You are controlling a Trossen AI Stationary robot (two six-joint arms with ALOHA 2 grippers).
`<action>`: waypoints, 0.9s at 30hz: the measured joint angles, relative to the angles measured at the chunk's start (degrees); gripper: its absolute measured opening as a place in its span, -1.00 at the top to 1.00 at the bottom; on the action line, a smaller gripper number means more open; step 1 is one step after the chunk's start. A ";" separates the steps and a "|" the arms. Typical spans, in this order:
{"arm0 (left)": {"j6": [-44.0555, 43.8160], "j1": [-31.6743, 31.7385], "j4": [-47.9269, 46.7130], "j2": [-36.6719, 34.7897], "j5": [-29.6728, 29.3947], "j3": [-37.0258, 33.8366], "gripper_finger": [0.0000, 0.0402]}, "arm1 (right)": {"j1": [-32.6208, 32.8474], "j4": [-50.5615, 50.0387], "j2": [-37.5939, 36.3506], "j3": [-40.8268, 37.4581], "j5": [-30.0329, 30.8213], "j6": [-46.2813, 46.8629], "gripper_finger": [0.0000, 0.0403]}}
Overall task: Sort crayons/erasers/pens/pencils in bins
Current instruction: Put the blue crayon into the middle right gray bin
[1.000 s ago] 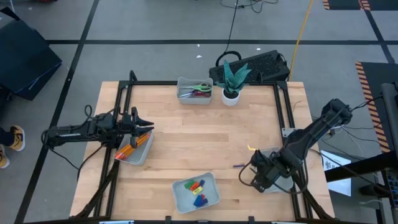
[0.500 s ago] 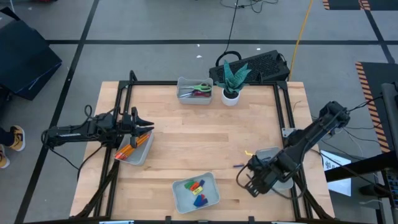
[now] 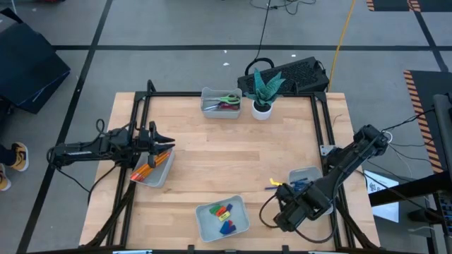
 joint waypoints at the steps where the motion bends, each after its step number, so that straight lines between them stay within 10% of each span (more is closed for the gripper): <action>1: 0.00 -0.01 0.00 0.00 0.00 0.00 0.56 | 0.00 -0.57 -0.16 -0.11 -0.03 -0.37 0.96; 27: 0.00 -0.01 -0.01 0.02 0.00 0.00 0.56 | -0.86 -7.96 -5.37 -3.34 3.39 -0.91 0.92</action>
